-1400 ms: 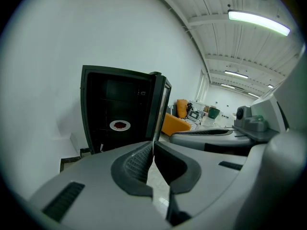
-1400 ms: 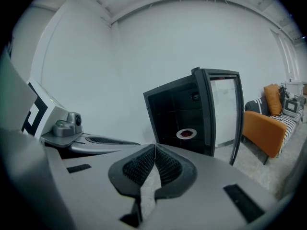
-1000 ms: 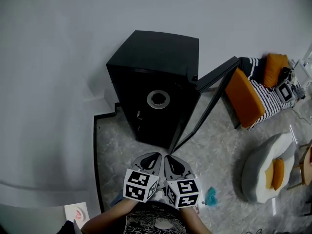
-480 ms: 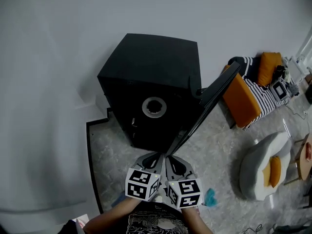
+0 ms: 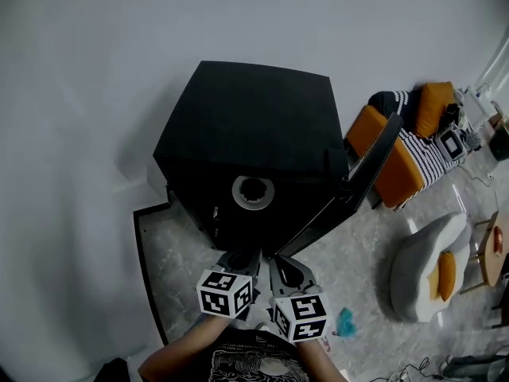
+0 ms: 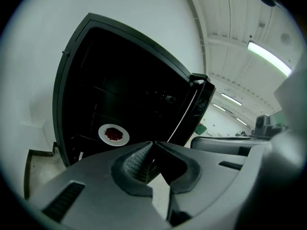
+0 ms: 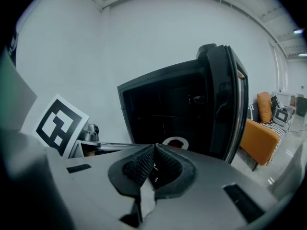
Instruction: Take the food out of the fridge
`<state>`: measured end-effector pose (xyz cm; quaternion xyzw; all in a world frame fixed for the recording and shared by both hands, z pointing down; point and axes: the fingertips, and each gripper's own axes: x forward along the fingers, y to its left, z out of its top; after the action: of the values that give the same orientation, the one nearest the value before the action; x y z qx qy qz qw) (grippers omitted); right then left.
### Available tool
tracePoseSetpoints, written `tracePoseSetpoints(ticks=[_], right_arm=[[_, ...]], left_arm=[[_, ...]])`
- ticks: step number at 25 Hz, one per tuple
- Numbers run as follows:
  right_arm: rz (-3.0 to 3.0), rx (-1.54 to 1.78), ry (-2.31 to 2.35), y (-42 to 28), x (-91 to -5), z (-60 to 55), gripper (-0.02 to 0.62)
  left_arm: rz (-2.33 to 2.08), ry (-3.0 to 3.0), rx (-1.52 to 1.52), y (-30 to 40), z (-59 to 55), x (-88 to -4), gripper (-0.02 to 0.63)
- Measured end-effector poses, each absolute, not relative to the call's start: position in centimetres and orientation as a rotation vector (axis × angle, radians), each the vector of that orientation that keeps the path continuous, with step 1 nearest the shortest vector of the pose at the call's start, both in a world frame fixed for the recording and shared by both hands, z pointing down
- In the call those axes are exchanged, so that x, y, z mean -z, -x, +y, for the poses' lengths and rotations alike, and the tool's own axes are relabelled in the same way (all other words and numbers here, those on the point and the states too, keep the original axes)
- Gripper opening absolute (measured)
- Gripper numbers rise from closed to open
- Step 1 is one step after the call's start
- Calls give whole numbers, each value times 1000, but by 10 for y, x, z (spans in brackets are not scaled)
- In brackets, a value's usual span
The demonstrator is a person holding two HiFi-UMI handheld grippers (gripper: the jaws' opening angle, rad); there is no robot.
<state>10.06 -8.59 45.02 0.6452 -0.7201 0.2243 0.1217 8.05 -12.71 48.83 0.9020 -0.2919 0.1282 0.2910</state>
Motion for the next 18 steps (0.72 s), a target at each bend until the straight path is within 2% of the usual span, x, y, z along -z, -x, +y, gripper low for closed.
tracePoseSetpoints(ticks=[18], right_arm=[[-1969,-676,-1993,-90,-455,-165,23]], left_arm=[[-493,-2061,10,-70,-226,-559,23]])
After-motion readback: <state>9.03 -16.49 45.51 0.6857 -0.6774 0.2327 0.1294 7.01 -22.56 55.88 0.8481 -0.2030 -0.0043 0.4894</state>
